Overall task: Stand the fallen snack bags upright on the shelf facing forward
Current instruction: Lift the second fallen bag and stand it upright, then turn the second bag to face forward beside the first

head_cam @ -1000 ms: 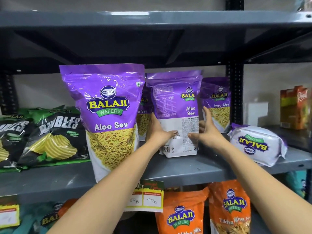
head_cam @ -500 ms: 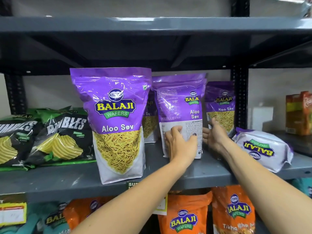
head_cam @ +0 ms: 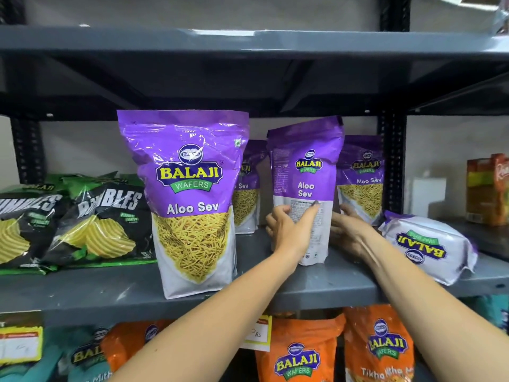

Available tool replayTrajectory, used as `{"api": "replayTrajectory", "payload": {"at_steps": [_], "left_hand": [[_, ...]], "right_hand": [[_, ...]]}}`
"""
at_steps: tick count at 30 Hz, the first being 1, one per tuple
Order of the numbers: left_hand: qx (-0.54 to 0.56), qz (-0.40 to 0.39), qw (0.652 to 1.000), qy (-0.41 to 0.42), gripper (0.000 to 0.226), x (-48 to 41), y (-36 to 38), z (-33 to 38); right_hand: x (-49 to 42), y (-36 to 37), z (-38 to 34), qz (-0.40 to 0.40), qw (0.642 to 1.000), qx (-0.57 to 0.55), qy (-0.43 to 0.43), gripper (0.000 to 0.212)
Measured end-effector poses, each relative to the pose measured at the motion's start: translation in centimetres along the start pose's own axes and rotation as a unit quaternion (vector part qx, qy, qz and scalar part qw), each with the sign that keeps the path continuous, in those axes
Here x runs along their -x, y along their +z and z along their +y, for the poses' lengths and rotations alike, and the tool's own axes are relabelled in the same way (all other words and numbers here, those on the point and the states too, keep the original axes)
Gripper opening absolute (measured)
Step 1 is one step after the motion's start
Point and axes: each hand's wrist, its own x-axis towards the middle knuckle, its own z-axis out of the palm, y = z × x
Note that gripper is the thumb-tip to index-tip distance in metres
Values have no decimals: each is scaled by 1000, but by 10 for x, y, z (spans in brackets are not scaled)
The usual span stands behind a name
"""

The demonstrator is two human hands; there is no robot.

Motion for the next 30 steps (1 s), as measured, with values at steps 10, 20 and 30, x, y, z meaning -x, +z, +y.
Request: {"api": "replayTrajectory", "payload": {"at_steps": [10,20,30], "left_hand": [[16,22,998,50,60,-18,-10,-10],[258,-84,962,2,47,-33,-18,-18],[187,28,982,-28,66,-36,-18,-21]], "right_hand": [[14,6,-7,-137,979,152,-18,99],[21,7,-9,-121,986,106,-44,105],[28,9,5,29,968,184,-170,94]]}}
